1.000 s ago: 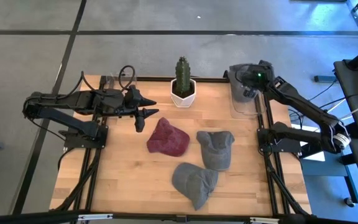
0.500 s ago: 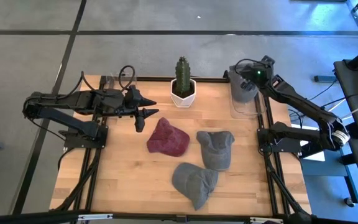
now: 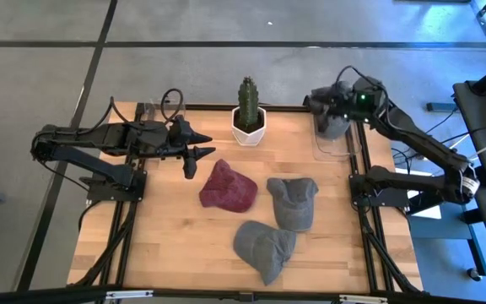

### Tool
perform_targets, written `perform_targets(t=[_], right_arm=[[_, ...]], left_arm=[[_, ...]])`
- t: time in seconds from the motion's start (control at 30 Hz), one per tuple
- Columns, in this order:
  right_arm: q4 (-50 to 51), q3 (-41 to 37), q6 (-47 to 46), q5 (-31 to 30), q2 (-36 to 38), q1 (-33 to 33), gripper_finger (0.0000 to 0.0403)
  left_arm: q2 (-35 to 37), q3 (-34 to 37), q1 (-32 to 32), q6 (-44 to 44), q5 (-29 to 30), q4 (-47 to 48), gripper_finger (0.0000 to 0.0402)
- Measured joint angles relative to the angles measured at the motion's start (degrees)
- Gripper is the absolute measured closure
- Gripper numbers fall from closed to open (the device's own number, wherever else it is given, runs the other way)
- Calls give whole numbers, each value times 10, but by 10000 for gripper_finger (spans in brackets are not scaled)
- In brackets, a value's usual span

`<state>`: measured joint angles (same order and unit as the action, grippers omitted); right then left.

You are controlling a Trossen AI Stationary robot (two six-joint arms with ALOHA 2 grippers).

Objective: Pick & Place hat
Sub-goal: Put the red cap into the left transparent bin

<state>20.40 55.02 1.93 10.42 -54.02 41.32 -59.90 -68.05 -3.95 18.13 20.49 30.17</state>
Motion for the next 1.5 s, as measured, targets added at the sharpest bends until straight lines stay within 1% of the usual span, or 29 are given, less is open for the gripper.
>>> perform_targets(t=[0.07, 0.1, 0.13, 0.2, 0.27, 0.33, 0.43, 0.6, 0.67, 0.73, 0.8, 0.9, 1.03, 1.13, 1.23, 1.37, 1.5], right_arm=[[-17, -6, -20, 113, -2, -21, 219], [-20, -11, -20, 157, -2, -35, 219], [-21, -17, -19, 190, -2, -50, 219], [-21, -30, -17, 214, -2, -88, 219], [-20, -42, -17, 196, -2, -129, 219], [-27, -59, -16, 149, -2, -172, 219], [-31, -86, -17, 76, -2, -239, 219], [-53, -125, -43, -28, -3, -324, 219], [-69, -133, -45, -58, -2, -347, 219], [-77, -140, -45, -87, -2, -360, 219], [-81, -142, -45, -110, -3, -368, 219], [-83, -142, -45, -129, -2, -372, 219], [-94, -142, -45, -129, -2, -372, 219], [-97, -142, -48, -129, -2, -372, 219], [-100, -142, -49, -129, -2, -372, 219], [-99, -142, -49, -129, -2, -371, 219], [-99, -142, -49, -129, -2, -371, 219]], left_arm=[[0, 0, 0, 4, -1, 0, 245], [0, 0, 0, 9, -3, 0, 245], [0, 0, -1, 11, -10, 0, 245], [-7, -1, -1, 8, -24, 0, 245], [-16, 0, -1, 9, -39, 5, 244], [-31, -1, -1, 31, -41, 7, 245], [-56, -1, -1, 86, -37, 46, 244], [-102, 0, 0, 281, 4, 178, 244], [-124, 0, 1, 338, 16, 226, 244], [-148, 0, 0, 386, 34, 245, 244], [-176, 0, -1, 426, 39, 250, 244], [-222, 0, -1, 443, 36, 246, 244], [-283, 0, 2, 468, 30, 242, 244], [-328, 0, 17, 482, -32, 243, 244], [-369, 0, 30, 476, -56, 238, 244], [-396, 0, 43, 461, -57, 224, 244], [-399, 0, 51, 445, -82, 223, 244]])
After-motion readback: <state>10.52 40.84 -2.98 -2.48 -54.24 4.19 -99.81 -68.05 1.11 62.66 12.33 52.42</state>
